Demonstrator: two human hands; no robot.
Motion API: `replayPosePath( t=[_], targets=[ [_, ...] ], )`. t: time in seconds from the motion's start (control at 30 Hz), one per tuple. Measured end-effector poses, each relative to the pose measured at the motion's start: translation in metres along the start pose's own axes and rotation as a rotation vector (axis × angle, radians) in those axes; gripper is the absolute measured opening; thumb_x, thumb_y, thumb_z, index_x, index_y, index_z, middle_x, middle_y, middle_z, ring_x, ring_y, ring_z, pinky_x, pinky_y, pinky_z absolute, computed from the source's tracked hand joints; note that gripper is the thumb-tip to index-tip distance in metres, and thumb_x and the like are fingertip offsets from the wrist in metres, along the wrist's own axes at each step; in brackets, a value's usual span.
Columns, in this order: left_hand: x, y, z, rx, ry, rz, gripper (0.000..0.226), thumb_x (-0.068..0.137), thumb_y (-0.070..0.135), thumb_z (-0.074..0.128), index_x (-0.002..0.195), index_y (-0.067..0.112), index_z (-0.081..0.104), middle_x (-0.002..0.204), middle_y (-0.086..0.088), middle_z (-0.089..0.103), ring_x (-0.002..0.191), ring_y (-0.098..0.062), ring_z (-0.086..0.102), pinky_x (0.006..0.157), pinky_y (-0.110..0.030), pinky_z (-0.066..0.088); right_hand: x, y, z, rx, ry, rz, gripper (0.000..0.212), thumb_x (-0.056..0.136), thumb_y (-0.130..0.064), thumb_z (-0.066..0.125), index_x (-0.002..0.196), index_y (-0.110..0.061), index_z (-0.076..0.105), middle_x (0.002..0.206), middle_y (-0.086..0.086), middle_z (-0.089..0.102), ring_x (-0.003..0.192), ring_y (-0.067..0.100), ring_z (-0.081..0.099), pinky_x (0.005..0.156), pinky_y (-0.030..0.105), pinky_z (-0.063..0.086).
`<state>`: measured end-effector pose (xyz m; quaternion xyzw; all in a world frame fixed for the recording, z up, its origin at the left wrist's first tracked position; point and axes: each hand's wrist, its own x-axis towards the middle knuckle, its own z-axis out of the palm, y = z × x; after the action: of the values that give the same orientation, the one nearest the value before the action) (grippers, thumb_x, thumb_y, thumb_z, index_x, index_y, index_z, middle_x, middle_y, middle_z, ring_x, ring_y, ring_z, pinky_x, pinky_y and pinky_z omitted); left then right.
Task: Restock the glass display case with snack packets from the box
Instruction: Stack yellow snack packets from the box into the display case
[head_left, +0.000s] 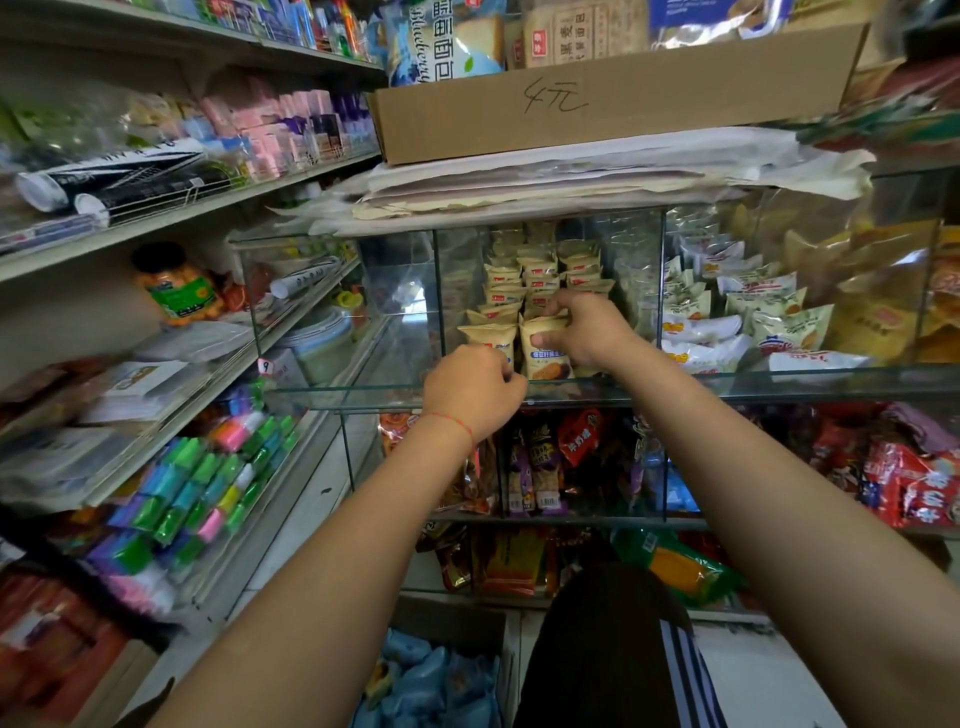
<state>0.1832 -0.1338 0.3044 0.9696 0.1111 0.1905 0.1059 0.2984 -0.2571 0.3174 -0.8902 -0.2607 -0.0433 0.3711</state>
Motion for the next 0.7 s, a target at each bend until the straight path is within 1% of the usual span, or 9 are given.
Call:
replayPosePath(
  t=[0.07,0.13,0.23,0.3,0.4,0.5,0.6,0.63,0.7],
  targets=[
    [0.002,0.003,-0.002,0.022,-0.013,-0.009,0.035,0.085,0.032,0.054,0.054,0.016,0.052,0.057,0.001,0.05,0.061,-0.021,0.054,0.048,-0.025,0.032,0.0,-0.003,0.001,-0.054,-0.018,-0.005,0.038,0.081,-0.025,0.077,0.111,-0.013,0.058,0.125,0.01,0.059,0.112,0.026,0.055,0.084,0.028,0.043],
    [0.005,0.006,-0.004,0.035,-0.028,-0.01,0.033,0.085,0.035,0.055,0.058,0.015,0.057,0.058,0.002,0.052,0.065,-0.021,0.056,0.049,-0.025,0.033,0.0,-0.005,0.0,-0.129,-0.096,0.023,0.045,0.08,-0.023,0.077,0.117,-0.013,0.053,0.124,0.011,0.058,0.11,0.027,0.055,0.08,0.029,0.044],
    [0.006,0.009,-0.005,0.06,-0.037,-0.008,0.032,0.086,0.038,0.055,0.064,0.015,0.063,0.061,0.003,0.052,0.072,-0.022,0.059,0.053,-0.025,0.037,0.002,-0.011,-0.001,-0.332,-0.241,0.098,0.073,0.078,-0.011,0.075,0.139,-0.016,0.035,0.122,0.014,0.057,0.11,0.031,0.057,0.077,0.036,0.05],
    [0.007,0.011,-0.005,0.083,-0.037,-0.005,0.031,0.086,0.039,0.054,0.07,0.016,0.066,0.063,0.003,0.051,0.074,-0.022,0.059,0.054,-0.025,0.036,0.003,-0.013,0.003,-0.421,-0.223,0.083,0.078,0.08,-0.005,0.07,0.144,-0.014,0.027,0.118,0.017,0.059,0.105,0.032,0.06,0.071,0.034,0.05],
    [0.009,0.01,-0.006,0.102,-0.027,-0.005,0.03,0.086,0.04,0.054,0.071,0.017,0.065,0.066,0.003,0.053,0.072,-0.021,0.057,0.051,-0.025,0.034,0.002,-0.009,0.013,-0.409,-0.153,0.011,0.077,0.08,-0.004,0.068,0.144,-0.011,0.026,0.122,0.019,0.058,0.11,0.034,0.058,0.078,0.035,0.049],
    [0.009,0.009,-0.005,0.105,-0.013,-0.008,0.029,0.086,0.04,0.054,0.07,0.018,0.063,0.069,0.002,0.055,0.07,-0.021,0.056,0.051,-0.025,0.034,0.002,-0.007,0.015,-0.337,-0.182,0.021,0.079,0.079,-0.01,0.073,0.145,-0.013,0.028,0.127,0.017,0.056,0.116,0.033,0.055,0.084,0.033,0.046],
    [0.01,0.006,-0.007,0.083,-0.103,0.06,0.03,0.088,0.04,0.053,0.071,0.018,0.065,0.075,0.0,0.06,0.076,-0.022,0.06,0.056,-0.027,0.039,-0.001,-0.01,0.007,-0.345,-0.252,0.037,0.068,0.083,-0.032,0.072,0.14,-0.016,0.039,0.135,0.016,0.05,0.12,0.032,0.051,0.09,0.034,0.044],
    [0.008,0.001,-0.008,0.049,-0.141,0.097,0.028,0.089,0.038,0.053,0.075,0.019,0.068,0.08,0.0,0.063,0.081,-0.021,0.062,0.059,-0.028,0.043,-0.005,-0.014,0.005,-0.389,-0.213,0.017,0.06,0.086,-0.039,0.067,0.137,-0.017,0.044,0.137,0.017,0.046,0.121,0.033,0.049,0.094,0.037,0.043],
    [-0.002,-0.015,-0.009,-0.054,-0.074,0.19,0.024,0.088,0.034,0.052,0.094,0.026,0.073,0.097,0.004,0.067,0.09,-0.017,0.062,0.071,-0.03,0.051,-0.018,-0.025,0.008,-0.442,0.05,-0.093,0.046,0.091,-0.041,0.056,0.129,-0.016,0.051,0.132,0.017,0.045,0.12,0.034,0.046,0.097,0.044,0.043]
  ],
)
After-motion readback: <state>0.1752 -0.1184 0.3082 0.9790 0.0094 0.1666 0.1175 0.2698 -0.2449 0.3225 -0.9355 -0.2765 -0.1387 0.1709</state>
